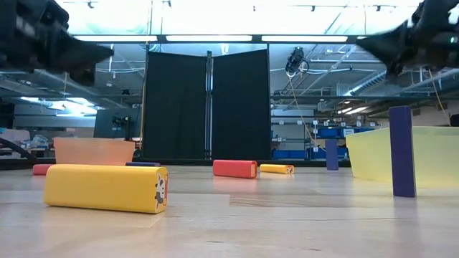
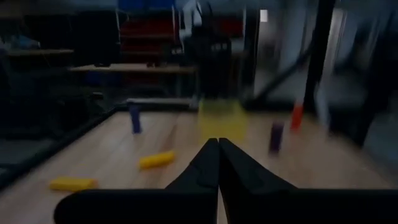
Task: Sort blocks
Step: Put the top right purple block into the transparent bin
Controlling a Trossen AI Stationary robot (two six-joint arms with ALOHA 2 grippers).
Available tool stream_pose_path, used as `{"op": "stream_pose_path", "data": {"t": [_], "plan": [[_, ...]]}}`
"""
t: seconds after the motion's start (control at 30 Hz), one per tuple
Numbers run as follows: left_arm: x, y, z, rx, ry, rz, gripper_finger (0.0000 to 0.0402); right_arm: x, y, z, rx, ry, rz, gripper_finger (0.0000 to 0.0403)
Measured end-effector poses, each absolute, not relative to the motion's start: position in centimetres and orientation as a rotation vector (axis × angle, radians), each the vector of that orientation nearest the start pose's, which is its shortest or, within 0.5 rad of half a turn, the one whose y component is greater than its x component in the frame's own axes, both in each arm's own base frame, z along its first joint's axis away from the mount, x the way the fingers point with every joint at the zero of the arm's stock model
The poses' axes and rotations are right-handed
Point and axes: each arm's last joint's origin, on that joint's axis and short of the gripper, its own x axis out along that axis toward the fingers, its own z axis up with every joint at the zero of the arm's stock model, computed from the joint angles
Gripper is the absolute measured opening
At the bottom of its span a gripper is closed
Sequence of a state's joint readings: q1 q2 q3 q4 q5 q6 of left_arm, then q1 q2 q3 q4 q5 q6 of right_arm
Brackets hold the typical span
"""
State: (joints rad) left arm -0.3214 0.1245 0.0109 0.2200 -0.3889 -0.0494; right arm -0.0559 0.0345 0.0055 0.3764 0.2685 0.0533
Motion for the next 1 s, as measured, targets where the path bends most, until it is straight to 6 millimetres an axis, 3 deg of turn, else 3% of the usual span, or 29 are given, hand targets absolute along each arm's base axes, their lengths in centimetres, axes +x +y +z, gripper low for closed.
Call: {"op": "stream_pose_path", "data": {"t": [0.1, 0.23, 0.37, 0.5, 0.67, 0.8, 1.0], "plan": [[9.9, -2.1, 18.6, -0.235, -0.181, 0.067, 0.0011, 8.6, -1.3, 21.2, 0.120, -0.512, -0.301, 0.0025], [9.8, -2.0, 19.1, -0.301, -0.234, 0.076, 0.0011, 7.6, -1.3, 22.6, 0.066, -0.675, -0.371, 0.0026], [9.8, -2.0, 19.1, -0.330, -0.235, 0.073, 0.0011, 7.2, -1.6, 22.9, 0.085, -0.716, -0.497, 0.0023], [9.8, -1.9, 19.0, -0.362, -0.235, 0.104, 0.0011, 8.1, -2.2, 22.5, 0.115, -0.568, -0.643, 0.0023], [10.0, -1.3, 18.6, -0.462, -0.241, 0.379, 0.0011, 10.2, -2.9, 22.1, 0.133, -0.283, -0.700, 0.0023], [10.2, -1.0, 18.1, -0.439, -0.216, 0.531, 0.0011, 11.8, -3.6, 21.6, 0.134, -0.062, -0.747, 0.0022], [10.8, -1.2, 17.3, -0.422, -0.154, 0.576, 0.0030, 13.5, -5.1, 21.2, 0.172, 0.210, -0.860, 0.0022]]}}
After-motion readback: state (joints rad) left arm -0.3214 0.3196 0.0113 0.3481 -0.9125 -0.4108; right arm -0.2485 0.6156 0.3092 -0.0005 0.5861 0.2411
